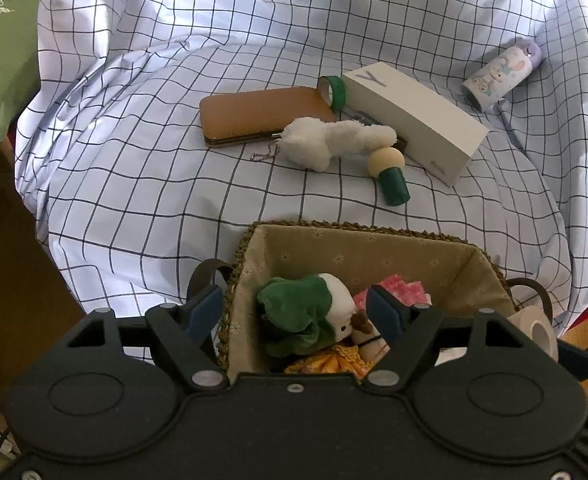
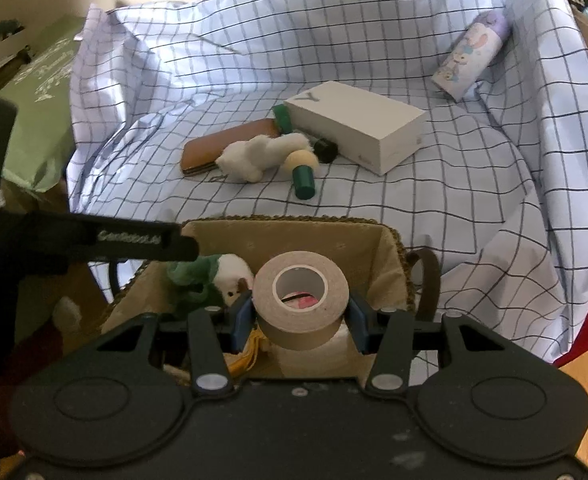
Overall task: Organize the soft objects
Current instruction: 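Lower plush toy into basket with left tool while right tool lowers tape roll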
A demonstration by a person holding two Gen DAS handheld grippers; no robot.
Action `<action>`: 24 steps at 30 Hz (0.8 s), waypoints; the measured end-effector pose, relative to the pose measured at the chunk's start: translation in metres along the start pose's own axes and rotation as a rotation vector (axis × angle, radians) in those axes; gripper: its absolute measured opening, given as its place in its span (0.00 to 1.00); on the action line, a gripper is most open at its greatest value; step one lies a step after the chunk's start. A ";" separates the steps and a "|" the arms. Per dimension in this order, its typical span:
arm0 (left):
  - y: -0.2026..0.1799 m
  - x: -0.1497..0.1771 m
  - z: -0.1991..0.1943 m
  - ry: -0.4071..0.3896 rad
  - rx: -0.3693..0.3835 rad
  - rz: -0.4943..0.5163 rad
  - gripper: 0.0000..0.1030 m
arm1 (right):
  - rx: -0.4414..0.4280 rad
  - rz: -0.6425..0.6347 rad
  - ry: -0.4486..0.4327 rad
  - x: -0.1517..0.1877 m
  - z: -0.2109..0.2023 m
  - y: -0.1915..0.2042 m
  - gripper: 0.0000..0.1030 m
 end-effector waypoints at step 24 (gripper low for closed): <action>-0.002 0.001 0.000 0.005 0.005 -0.004 0.72 | -0.045 -0.063 0.022 0.010 -0.010 0.011 0.54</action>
Point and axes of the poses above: each gripper's, at about its wrist camera, not at the fingertips, and z roughly the way its jaws point, y to its left, x to its underside, the point moved 4 cm from there along z, roughly the way its jaws point, and after that the axes turned 14 degrees about z, right-handed, at the moved point
